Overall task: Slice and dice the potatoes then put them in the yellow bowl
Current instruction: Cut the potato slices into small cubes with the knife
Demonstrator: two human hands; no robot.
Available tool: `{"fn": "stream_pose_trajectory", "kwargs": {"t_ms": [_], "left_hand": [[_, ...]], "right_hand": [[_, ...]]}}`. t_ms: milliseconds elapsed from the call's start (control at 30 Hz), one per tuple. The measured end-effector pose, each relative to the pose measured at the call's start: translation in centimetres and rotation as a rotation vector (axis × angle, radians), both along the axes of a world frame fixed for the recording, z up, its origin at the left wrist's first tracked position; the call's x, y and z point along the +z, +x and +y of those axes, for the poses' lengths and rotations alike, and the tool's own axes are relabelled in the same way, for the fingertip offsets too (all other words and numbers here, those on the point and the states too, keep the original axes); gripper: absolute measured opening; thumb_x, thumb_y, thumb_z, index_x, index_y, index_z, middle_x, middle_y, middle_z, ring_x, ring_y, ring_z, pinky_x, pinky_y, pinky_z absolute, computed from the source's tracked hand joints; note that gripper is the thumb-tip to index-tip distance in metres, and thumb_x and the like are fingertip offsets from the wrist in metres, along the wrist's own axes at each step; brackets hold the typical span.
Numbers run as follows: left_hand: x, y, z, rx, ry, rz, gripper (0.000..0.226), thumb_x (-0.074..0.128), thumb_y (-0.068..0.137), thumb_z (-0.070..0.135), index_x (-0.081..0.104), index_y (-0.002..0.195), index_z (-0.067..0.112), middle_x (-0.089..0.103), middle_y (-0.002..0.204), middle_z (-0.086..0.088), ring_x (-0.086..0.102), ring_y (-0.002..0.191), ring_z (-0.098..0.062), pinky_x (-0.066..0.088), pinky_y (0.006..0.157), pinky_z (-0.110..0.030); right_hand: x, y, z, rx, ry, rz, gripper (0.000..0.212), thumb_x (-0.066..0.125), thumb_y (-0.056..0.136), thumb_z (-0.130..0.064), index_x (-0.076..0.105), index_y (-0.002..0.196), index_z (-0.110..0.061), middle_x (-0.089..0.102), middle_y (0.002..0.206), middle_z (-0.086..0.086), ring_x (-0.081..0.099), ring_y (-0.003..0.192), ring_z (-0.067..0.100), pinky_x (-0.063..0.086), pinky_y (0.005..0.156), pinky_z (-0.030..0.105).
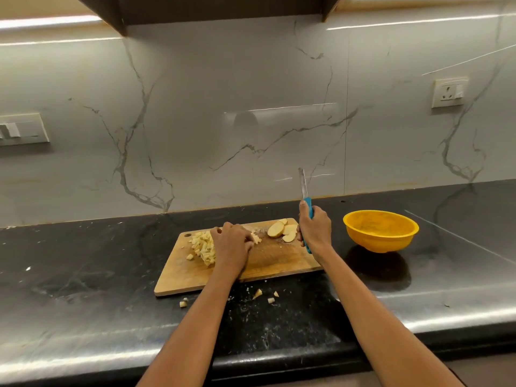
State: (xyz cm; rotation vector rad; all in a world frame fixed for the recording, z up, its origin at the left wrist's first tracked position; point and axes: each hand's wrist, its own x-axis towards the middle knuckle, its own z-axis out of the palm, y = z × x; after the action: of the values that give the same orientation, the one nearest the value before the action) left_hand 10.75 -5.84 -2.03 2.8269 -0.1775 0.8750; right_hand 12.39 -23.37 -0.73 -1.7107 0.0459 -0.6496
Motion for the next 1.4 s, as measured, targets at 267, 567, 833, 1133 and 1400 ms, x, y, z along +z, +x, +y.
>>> {"fn": "stream_pose_trajectory", "kwargs": {"t_ms": [267, 567, 833, 1133, 1400], "left_hand": [[0.3, 0.6, -0.6, 0.048, -0.085, -0.072, 0.049, 0.047, 0.091, -0.002, 0.048, 0.135, 0.02, 0.064, 0.115, -0.002, 0.047, 0.112, -0.019, 0.024, 0.099, -0.037], [0.3, 2.5, -6.3, -0.31, 0.14, 0.079, 0.04, 0.055, 0.091, 0.007, 0.054, 0.13, 0.018, 0.057, 0.129, -0.003, 0.045, 0.12, -0.02, 0.036, 0.1, -0.034], [0.7, 3.8, -7.8, -0.334, 0.124, 0.098, 0.034, 0.059, 0.089, 0.009, 0.059, 0.121, 0.023, 0.06, 0.12, -0.002, 0.049, 0.114, -0.018, 0.034, 0.102, -0.037], [1.5, 0.4, -5.4, -0.47, -0.415, 0.235, 0.026, 0.067, 0.083, 0.011, 0.064, 0.109, 0.013, 0.065, 0.102, -0.002, 0.061, 0.089, -0.008, 0.052, 0.083, -0.02], [-0.9, -1.3, -4.3, -0.286, -0.376, 0.157, 0.019, 0.068, 0.083, 0.02, 0.072, 0.101, 0.013, 0.069, 0.102, -0.001, 0.06, 0.09, -0.007, 0.046, 0.084, -0.02]], "right_hand": [[-0.2, 0.5, -0.4, -0.177, -0.096, -0.077, 0.028, 0.045, 0.099, -0.036, 0.05, 0.09, -0.011, 0.05, 0.073, 0.004, 0.047, 0.062, 0.01, 0.036, 0.054, 0.018], [-1.5, 1.2, -0.4, -0.193, -0.105, -0.009, 0.028, 0.044, 0.1, -0.034, 0.05, 0.087, -0.009, 0.046, 0.068, -0.001, 0.044, 0.058, 0.007, 0.032, 0.05, 0.015], [-1.5, 1.6, -0.4, -0.188, -0.1, -0.013, 0.028, 0.045, 0.099, -0.036, 0.051, 0.087, -0.011, 0.046, 0.067, -0.002, 0.044, 0.056, 0.007, 0.033, 0.051, 0.014], [-1.0, 0.7, -0.2, -0.131, -0.112, 0.019, 0.028, 0.04, 0.101, -0.037, 0.047, 0.09, -0.011, 0.045, 0.067, -0.003, 0.044, 0.058, 0.008, 0.037, 0.052, 0.018], [-1.2, -2.4, 0.9, 0.028, -0.215, 0.139, 0.029, 0.04, 0.1, -0.036, 0.048, 0.079, -0.019, 0.06, 0.081, 0.009, 0.058, 0.069, 0.019, 0.05, 0.066, 0.035]]}}
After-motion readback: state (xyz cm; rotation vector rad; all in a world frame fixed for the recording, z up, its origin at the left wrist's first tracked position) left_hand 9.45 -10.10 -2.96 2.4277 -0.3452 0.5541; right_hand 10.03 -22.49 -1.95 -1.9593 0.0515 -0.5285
